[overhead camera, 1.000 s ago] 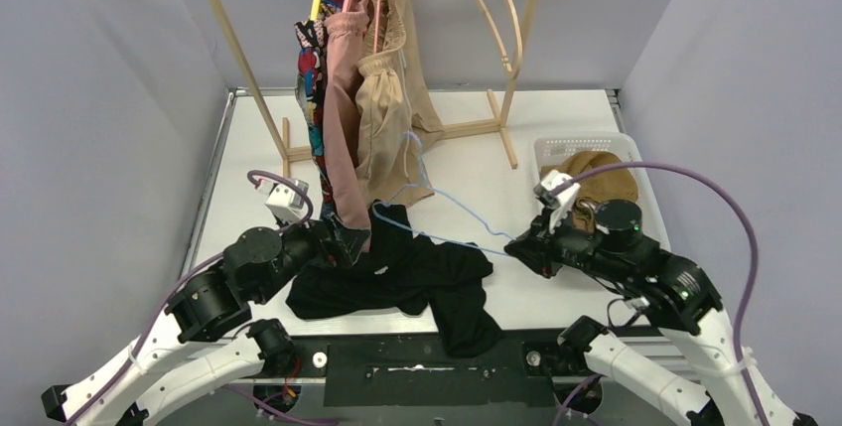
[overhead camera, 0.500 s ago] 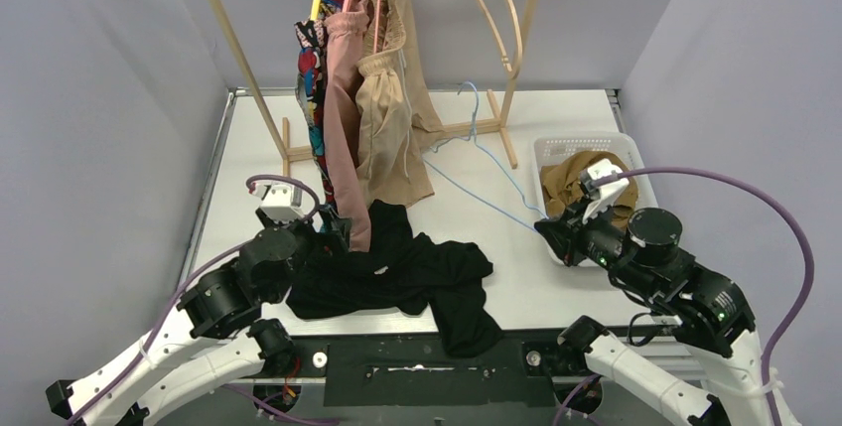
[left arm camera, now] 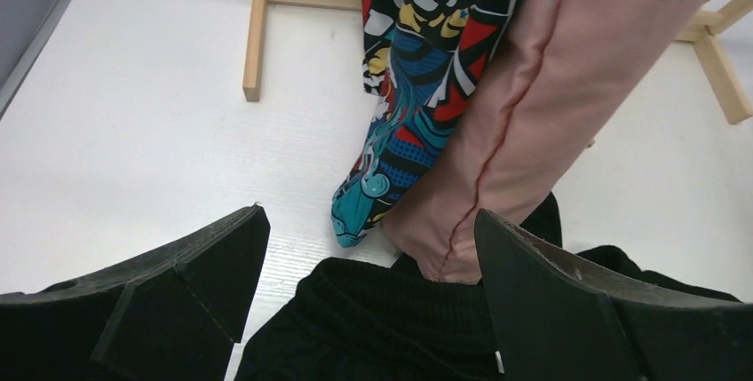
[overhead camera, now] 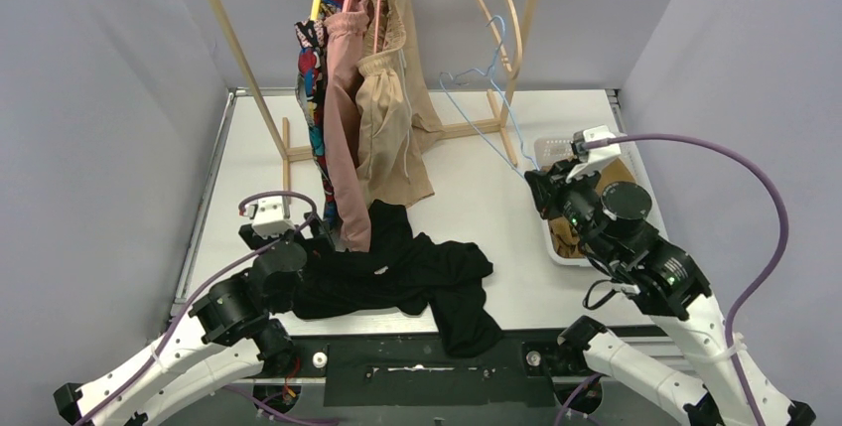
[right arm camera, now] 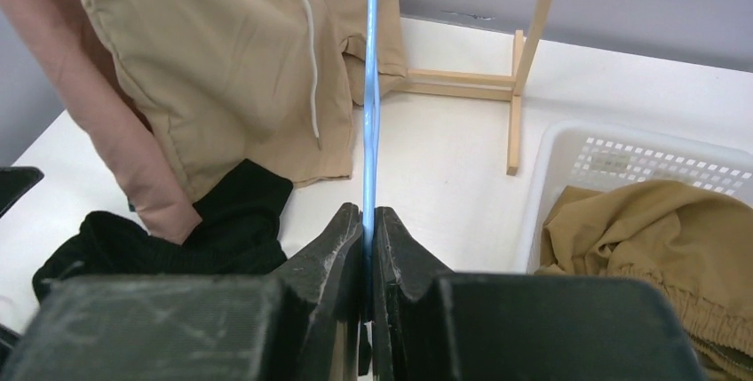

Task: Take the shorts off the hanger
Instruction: Place the hanger on the clothes rod.

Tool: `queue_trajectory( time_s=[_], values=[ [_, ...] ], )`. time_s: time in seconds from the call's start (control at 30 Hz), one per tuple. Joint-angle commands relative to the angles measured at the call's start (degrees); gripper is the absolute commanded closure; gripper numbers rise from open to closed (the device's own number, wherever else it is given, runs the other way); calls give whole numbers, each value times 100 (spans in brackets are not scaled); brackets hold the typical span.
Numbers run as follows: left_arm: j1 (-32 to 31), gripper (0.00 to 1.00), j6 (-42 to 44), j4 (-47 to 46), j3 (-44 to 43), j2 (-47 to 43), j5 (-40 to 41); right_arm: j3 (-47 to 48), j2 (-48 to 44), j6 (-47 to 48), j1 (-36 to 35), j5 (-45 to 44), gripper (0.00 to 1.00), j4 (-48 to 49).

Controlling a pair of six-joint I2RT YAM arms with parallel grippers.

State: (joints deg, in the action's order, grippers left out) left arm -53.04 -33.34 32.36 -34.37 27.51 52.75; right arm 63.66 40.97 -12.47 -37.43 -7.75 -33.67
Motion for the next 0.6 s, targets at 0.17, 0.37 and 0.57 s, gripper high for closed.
queue_trajectory(
  time_s=[0.17, 0.37, 0.57],
  values=[
    [30, 13, 408, -706, 42, 105, 406, 463, 815, 789, -836, -1108, 100, 1396],
    [325, 10, 758, -939, 80, 266, 501, 896, 1501, 1327, -1230, -1575, 100, 1774],
    [1584, 9, 823, -1097, 79, 405, -926, 1124, 1791, 1403, -1190, -1765, 100, 1968]
  ],
)
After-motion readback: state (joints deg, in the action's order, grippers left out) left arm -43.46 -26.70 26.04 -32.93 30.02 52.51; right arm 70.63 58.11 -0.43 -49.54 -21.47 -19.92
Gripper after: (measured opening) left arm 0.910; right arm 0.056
